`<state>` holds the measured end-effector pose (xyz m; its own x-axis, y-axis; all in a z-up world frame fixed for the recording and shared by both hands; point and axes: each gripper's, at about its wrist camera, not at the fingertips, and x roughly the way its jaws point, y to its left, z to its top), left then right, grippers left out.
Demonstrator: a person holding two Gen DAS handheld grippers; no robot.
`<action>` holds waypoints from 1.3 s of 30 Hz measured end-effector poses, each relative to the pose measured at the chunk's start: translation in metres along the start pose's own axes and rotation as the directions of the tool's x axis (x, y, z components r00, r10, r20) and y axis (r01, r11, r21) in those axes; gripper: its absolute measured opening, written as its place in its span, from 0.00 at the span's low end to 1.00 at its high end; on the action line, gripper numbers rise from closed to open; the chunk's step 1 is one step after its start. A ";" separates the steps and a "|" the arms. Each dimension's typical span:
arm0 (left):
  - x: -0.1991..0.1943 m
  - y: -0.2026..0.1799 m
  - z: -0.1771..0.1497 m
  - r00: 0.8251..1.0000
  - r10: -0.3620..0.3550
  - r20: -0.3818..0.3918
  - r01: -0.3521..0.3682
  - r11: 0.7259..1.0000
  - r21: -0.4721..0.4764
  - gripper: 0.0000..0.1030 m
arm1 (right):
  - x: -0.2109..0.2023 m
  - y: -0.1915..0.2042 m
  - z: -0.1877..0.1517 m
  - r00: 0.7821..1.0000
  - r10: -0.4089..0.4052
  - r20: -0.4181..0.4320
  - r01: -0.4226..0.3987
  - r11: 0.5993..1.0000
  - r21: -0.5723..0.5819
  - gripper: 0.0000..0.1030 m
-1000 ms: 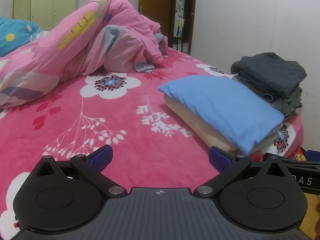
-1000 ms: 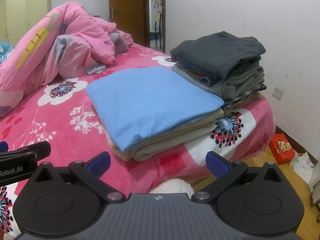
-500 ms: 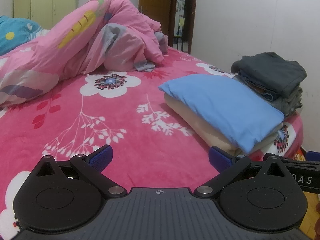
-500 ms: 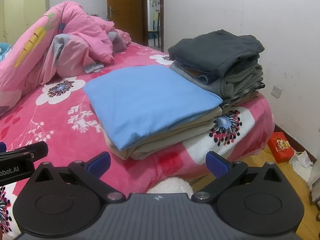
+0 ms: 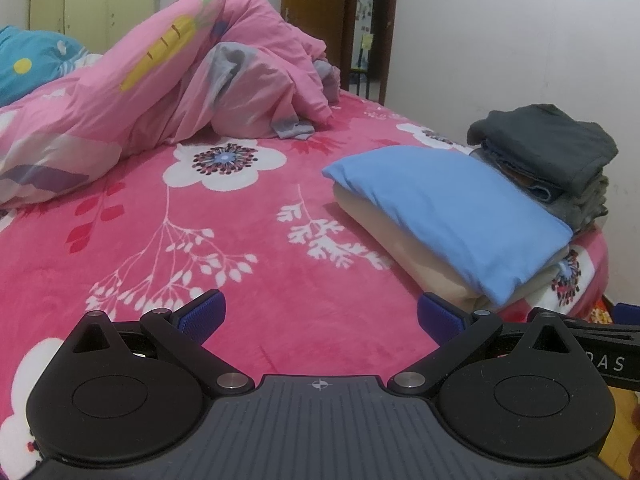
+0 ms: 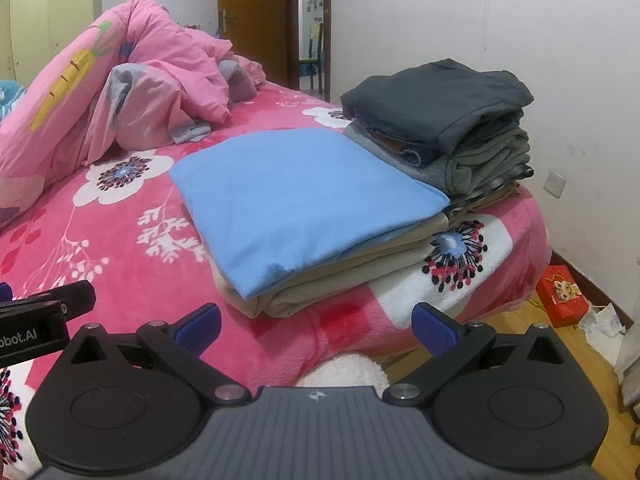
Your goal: Fold clothes
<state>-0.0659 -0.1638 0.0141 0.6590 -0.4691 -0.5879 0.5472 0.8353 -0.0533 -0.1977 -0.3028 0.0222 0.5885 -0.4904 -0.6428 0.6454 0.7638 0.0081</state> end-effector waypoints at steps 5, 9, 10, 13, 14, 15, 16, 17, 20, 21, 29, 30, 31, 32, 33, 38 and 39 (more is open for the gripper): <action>0.001 0.002 0.000 1.000 0.001 -0.005 -0.001 1.000 -0.002 1.00 | 0.001 0.002 0.000 1.000 -0.003 -0.001 0.003 1.000 -0.005 1.00; 0.000 0.002 0.000 1.000 -0.001 -0.007 0.001 1.000 -0.002 1.00 | 0.000 0.002 0.000 1.000 -0.005 0.000 0.005 1.000 -0.001 1.00; 0.000 0.002 0.000 1.000 -0.002 -0.007 0.002 1.000 -0.002 1.00 | 0.000 0.003 0.000 1.000 -0.005 0.000 0.005 1.000 -0.001 1.00; 0.001 0.002 0.000 1.000 -0.001 -0.012 0.001 1.000 -0.001 1.00 | 0.000 0.003 -0.001 1.000 -0.004 0.001 0.004 1.000 -0.003 1.00; 0.001 0.003 -0.001 1.000 -0.001 -0.012 0.001 1.000 -0.001 1.00 | 0.000 0.003 -0.001 1.000 -0.003 0.001 0.003 1.000 -0.003 1.00; 0.001 0.003 -0.001 1.000 -0.001 -0.013 0.001 1.000 -0.002 1.00 | 0.000 0.003 -0.001 1.000 -0.003 0.001 0.003 1.000 -0.004 1.00; 0.001 0.003 -0.001 1.000 -0.001 -0.013 0.001 1.000 -0.002 1.00 | 0.001 0.004 -0.001 1.000 -0.003 0.001 0.003 1.000 -0.004 1.00; 0.001 0.003 -0.001 1.000 -0.001 -0.013 0.001 1.000 -0.002 1.00 | 0.001 0.003 -0.001 1.000 -0.003 0.000 0.003 1.000 -0.004 1.00; 0.001 0.003 -0.001 1.000 -0.001 -0.013 0.001 1.000 -0.003 1.00 | 0.001 0.004 -0.001 1.000 -0.002 0.000 0.002 1.000 -0.005 1.00; 0.001 0.003 -0.001 1.000 -0.002 -0.014 0.001 1.000 -0.003 1.00 | 0.001 0.004 -0.001 1.000 -0.002 0.000 0.002 1.000 -0.006 1.00; 0.001 0.004 -0.002 1.000 0.000 -0.018 0.000 1.000 -0.008 1.00 | 0.001 0.006 -0.002 1.000 -0.002 -0.004 0.002 1.000 -0.005 1.00; 0.001 0.004 -0.002 1.000 -0.001 -0.018 0.000 1.000 -0.009 1.00 | 0.001 0.006 -0.002 1.000 -0.002 -0.004 0.002 1.000 -0.006 1.00; 0.001 0.005 -0.002 1.000 -0.001 -0.019 0.001 1.000 -0.009 1.00 | 0.001 0.006 -0.002 1.000 -0.001 -0.004 0.000 1.000 -0.007 1.00; 0.001 0.005 -0.002 1.000 -0.001 -0.020 0.001 1.000 -0.009 1.00 | 0.002 0.006 -0.002 1.000 0.000 -0.005 0.000 1.000 -0.008 1.00; 0.001 0.005 -0.002 1.000 -0.002 -0.022 0.001 1.000 -0.009 1.00 | 0.002 0.006 -0.002 1.000 0.000 -0.006 0.000 1.000 -0.008 1.00; 0.002 0.006 -0.004 1.000 -0.002 -0.025 0.002 1.000 -0.010 1.00 | 0.003 0.007 -0.003 1.000 0.001 -0.011 -0.001 1.000 -0.009 1.00; 0.002 0.006 -0.004 1.000 -0.002 -0.025 0.002 1.000 -0.011 1.00 | 0.003 0.008 -0.003 1.000 0.001 -0.011 -0.001 1.000 -0.010 1.00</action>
<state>-0.0633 -0.1583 0.0100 0.6443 -0.4636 -0.6082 0.5427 0.8375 -0.0635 -0.1929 -0.2969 0.0180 0.5837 -0.4852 -0.6510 0.6401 0.7683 0.0013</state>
